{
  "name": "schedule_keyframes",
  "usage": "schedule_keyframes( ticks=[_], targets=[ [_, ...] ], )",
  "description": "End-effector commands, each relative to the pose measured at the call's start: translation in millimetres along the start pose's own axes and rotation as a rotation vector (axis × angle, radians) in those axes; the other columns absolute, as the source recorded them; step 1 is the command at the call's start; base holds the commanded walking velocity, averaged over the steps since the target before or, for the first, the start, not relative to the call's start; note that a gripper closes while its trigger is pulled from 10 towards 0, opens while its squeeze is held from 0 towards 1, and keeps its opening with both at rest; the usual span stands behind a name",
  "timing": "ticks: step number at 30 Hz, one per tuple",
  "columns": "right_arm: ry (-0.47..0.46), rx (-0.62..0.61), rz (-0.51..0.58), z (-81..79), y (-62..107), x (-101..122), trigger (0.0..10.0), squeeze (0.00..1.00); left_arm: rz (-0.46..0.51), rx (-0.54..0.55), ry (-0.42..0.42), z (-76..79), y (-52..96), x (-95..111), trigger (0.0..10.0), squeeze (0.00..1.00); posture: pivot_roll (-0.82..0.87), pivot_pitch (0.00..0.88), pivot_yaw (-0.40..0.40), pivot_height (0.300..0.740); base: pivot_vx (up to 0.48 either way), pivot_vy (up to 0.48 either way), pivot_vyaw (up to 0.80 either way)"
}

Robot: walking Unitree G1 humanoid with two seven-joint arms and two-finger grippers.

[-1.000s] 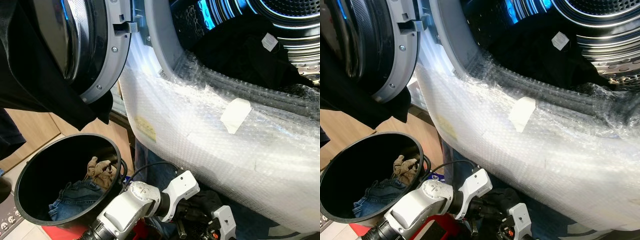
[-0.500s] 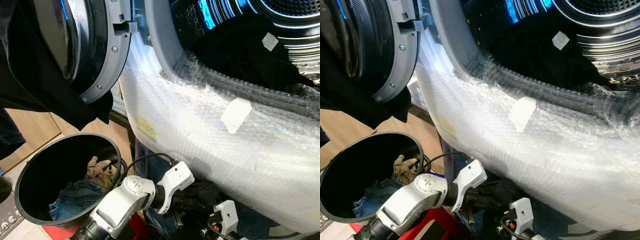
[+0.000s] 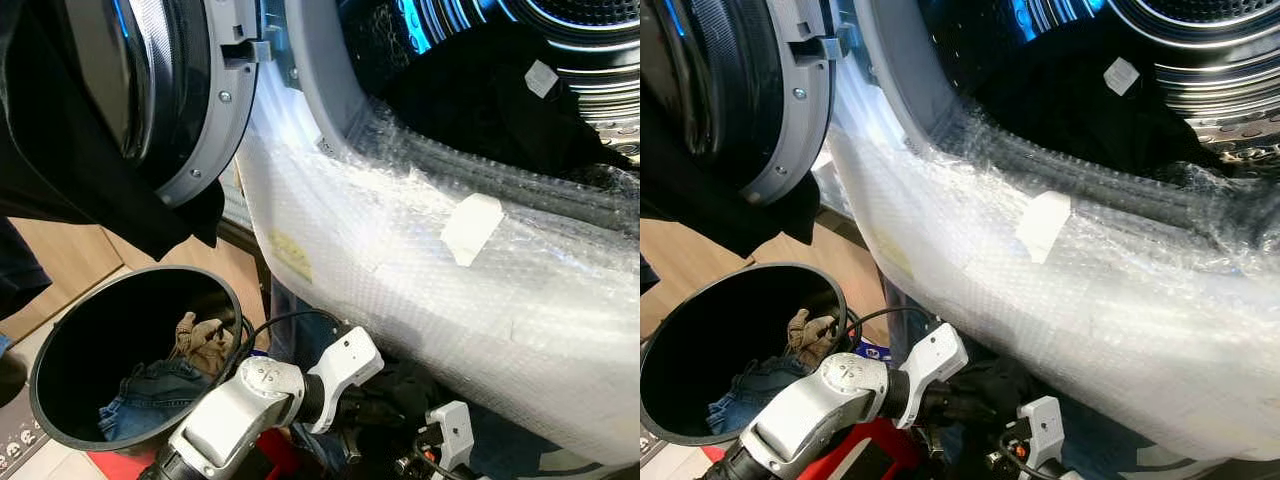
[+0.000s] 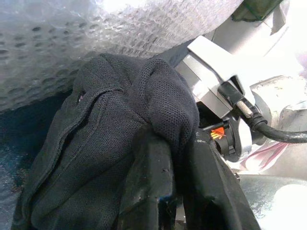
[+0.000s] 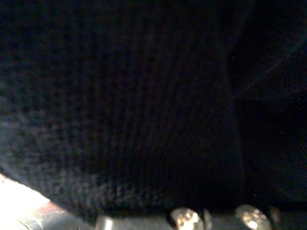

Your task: Clothes washing

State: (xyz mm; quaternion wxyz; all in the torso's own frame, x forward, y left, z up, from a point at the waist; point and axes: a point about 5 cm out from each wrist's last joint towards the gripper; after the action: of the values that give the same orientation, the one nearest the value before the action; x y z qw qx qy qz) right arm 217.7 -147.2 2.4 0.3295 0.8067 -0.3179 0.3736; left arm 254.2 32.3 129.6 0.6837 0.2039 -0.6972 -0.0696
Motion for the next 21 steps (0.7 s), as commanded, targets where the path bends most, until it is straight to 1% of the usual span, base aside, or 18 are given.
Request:
schedule_keyframes(
  ticks=[1,2,3,6,9,10,12,13,14,15,16,19,21],
  targets=[
    [-0.002,-0.003,0.037,0.6,-0.1,5,0.0,0.0,0.009,-0.019,-0.028,3.9,3.2,3,10.0,0.1,0.04,0.109,0.029,0.74,0.0,0.0,0.0],
    [-0.002,-0.003,0.037,0.6,-0.1,5,0.0,0.0,0.009,-0.019,-0.028,3.9,3.2,3,10.0,0.1,0.04,0.109,0.029,0.74,0.0,0.0,0.0],
    [-0.004,-0.004,0.038,0.7,-0.4,6,0.0,0.0,0.008,-0.025,-0.026,4.5,3.7,3,10.0,1.0,0.04,0.109,0.029,0.74,0.0,0.0,0.0],
    [0.005,-0.008,0.047,1.2,-1.7,8,0.0,0.0,0.019,-0.028,-0.004,5.1,7.1,3,10.0,1.0,0.04,0.103,0.032,0.74,0.0,0.0,0.0],
    [0.003,-0.009,0.065,0.6,-3.3,11,0.0,0.0,-0.012,-0.001,-0.04,2.9,16.9,3,10.0,1.0,0.04,0.094,0.04,0.74,0.0,0.0,0.0],
    [0.003,-0.009,0.065,0.6,-3.3,11,0.0,0.0,-0.012,-0.001,-0.04,2.9,16.9,3,10.0,1.0,0.04,0.094,0.04,0.74,0.0,0.0,0.0],
    [0.004,-0.006,0.064,0.1,-3.5,11,0.0,0.0,-0.021,0.027,-0.041,0.4,22.6,4,10.0,1.0,0.04,0.094,0.041,0.74,0.0,0.0,0.0],
    [0.005,-0.005,0.056,-0.1,-3.6,9,0.0,0.0,-0.044,0.053,-0.051,-1.6,28.3,2,10.0,1.0,0.04,0.093,0.042,0.74,0.0,0.0,0.0],
    [0.005,-0.005,0.056,-0.1,-3.6,9,0.0,0.0,-0.044,0.053,-0.051,-1.6,28.3,2,10.0,1.0,0.04,0.093,0.042,0.74,0.0,0.0,0.0],
    [0.01,-0.007,0.044,0.2,-3.6,6,0.0,0.0,-0.052,0.07,-0.055,-3.1,32.9,2,10.0,1.0,0.04,0.093,0.042,0.74,0.0,0.0,0.0],
    [0.013,-0.008,0.036,0.5,-3.7,5,0.0,0.0,-0.046,0.085,-0.052,-4.5,37.1,3,10.0,1.0,0.04,0.093,0.042,0.74,0.0,0.0,0.0],
    [0.013,-0.007,0.034,0.4,-3.8,4,0.0,0.0,-0.03,0.101,-0.041,-5.5,41.4,5,10.0,1.0,0.05,0.087,0.042,0.74,0.0,0.0,0.0],
    [0.013,-0.004,0.033,0.2,-3.6,4,0.0,0.0,0.023,0.124,-0.014,-7.0,49.9,10,10.0,1.0,0.05,0.083,0.043,0.74,0.0,0.0,0.0]
  ],
)
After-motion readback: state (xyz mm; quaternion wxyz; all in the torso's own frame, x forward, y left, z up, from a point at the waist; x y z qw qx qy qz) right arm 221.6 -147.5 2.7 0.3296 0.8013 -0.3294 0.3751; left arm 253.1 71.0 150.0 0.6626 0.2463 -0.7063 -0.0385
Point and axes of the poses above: a point about 5 cm out from each wrist's last joint towards the gripper, its own y axis pointing back from the gripper into the wrist, its own x axis along the axis of the wrist's last joint, z = x × y, and after that the axes turned 11 degrees about -y, right-handed
